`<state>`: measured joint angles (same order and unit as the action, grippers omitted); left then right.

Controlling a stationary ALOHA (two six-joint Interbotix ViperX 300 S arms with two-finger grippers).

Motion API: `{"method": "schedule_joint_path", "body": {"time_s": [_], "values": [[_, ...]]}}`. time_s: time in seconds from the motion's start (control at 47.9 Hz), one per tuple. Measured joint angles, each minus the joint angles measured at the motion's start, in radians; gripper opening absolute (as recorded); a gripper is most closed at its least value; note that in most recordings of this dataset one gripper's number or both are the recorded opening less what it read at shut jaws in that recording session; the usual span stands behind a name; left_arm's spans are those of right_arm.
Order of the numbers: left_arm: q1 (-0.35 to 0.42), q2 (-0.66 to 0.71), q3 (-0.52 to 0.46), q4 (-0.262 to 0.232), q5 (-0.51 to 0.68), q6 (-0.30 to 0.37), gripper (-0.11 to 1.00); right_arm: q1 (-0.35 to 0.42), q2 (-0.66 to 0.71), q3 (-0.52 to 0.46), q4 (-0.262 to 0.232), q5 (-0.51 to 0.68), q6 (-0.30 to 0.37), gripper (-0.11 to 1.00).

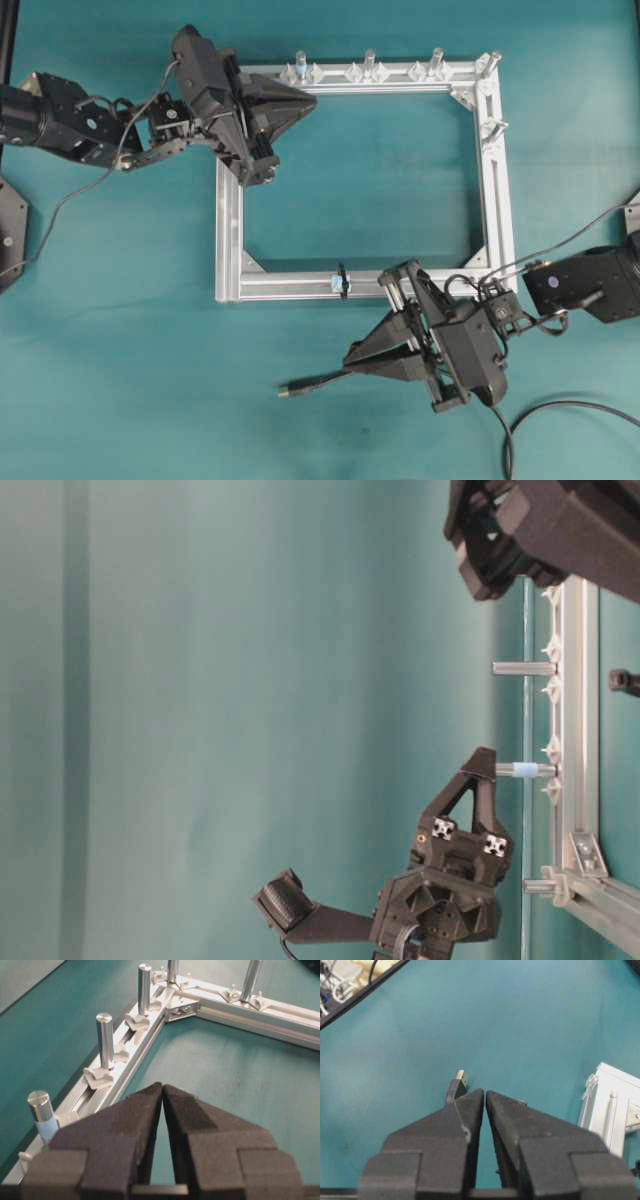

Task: Insert the wire through the string loop located in the center.
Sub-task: 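Open the right gripper and lower it over the black USB cable end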

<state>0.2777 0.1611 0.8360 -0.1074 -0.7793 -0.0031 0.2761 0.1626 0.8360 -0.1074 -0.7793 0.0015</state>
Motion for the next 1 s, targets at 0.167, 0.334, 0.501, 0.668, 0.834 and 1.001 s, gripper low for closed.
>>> {"method": "schedule_joint_path", "body": {"time_s": [0.167,0.334,0.501,0.668,0.834,1.001], "values": [[-0.008,-0.046,-0.009,0.035,0.135,0.002,0.0,-0.006,0.0,-0.011,-0.002,0.006,0.0,0.0],[-0.008,-0.098,-0.008,0.038,0.262,0.0,0.0,-0.009,0.0,-0.014,-0.002,0.031,-0.003,0.0],[-0.011,-0.124,0.0,0.038,0.281,0.0,0.0,-0.009,0.0,-0.015,-0.002,0.037,-0.002,0.0],[-0.02,-0.135,0.0,0.038,0.284,0.0,0.0,-0.011,0.0,-0.025,-0.002,0.06,0.0,0.0],[-0.035,-0.138,0.002,0.04,0.288,0.0,0.0,-0.009,0.0,-0.043,-0.002,0.13,0.0,0.0],[-0.043,-0.137,0.002,0.038,0.291,-0.002,0.0,-0.009,0.0,-0.046,0.0,0.169,0.002,0.0]]}}
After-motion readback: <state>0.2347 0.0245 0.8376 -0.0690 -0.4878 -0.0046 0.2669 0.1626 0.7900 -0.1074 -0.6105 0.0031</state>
